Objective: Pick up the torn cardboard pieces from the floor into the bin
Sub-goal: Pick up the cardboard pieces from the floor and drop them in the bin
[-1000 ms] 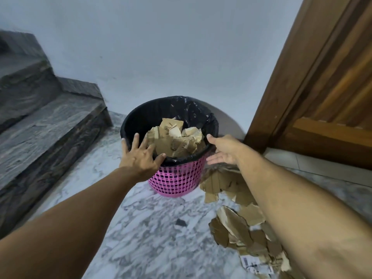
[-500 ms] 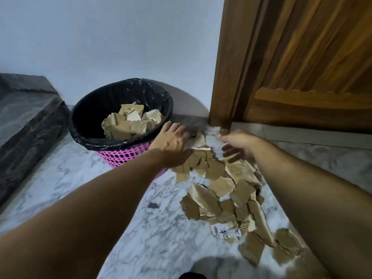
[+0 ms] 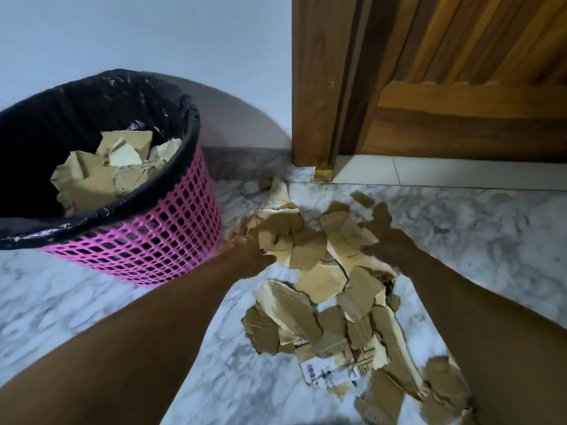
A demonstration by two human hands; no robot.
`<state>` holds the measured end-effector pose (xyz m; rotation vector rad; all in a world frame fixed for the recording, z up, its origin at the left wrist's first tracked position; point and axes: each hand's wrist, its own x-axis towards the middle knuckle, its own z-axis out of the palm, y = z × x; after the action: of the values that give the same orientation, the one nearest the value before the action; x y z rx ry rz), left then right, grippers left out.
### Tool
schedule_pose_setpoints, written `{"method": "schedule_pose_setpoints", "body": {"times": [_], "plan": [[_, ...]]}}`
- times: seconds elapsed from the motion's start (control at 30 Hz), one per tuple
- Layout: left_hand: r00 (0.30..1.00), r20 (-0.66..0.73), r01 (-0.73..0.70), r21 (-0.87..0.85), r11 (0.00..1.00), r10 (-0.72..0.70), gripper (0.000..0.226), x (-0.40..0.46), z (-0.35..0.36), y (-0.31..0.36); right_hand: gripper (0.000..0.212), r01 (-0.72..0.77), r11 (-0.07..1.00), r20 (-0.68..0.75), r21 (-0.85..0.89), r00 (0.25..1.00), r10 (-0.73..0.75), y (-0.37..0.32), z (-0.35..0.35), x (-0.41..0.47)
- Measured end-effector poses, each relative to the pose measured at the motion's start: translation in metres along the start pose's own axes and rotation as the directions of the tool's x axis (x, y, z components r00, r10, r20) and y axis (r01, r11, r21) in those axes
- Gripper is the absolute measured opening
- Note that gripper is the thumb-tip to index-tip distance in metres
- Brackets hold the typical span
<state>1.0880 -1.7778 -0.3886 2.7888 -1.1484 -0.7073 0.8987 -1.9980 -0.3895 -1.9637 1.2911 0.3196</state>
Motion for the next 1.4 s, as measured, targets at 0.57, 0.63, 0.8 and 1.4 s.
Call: {"method": "schedule_pose_setpoints", "body": {"times": [0.57,0.63,0.8,1.4], "plan": [[0.826,0.157,0.563,-0.251,0.787,-0.541,0.118,0.098,0.042,0.016,0.100,-0.199,0.977,-0.043,0.080,0.978,0.203,0.019,0.036,0.067],[0.839,0.135,0.544,-0.234,0.806,-0.528,0.124,0.099,0.041,0.014,0.078,-0.167,0.975,-0.011,0.149,0.985,0.171,0.016,0.038,0.067],[0.878,0.197,0.479,-0.385,0.788,-0.437,0.120,0.097,0.043,0.022,0.088,-0.058,0.973,0.013,0.222,0.998,0.057,0.001,0.049,0.066],[0.906,0.413,0.393,-0.743,0.542,-0.091,0.026,0.064,0.035,-0.005,0.069,-0.102,0.888,0.293,0.449,0.955,-0.039,-0.008,0.083,0.056]]}}
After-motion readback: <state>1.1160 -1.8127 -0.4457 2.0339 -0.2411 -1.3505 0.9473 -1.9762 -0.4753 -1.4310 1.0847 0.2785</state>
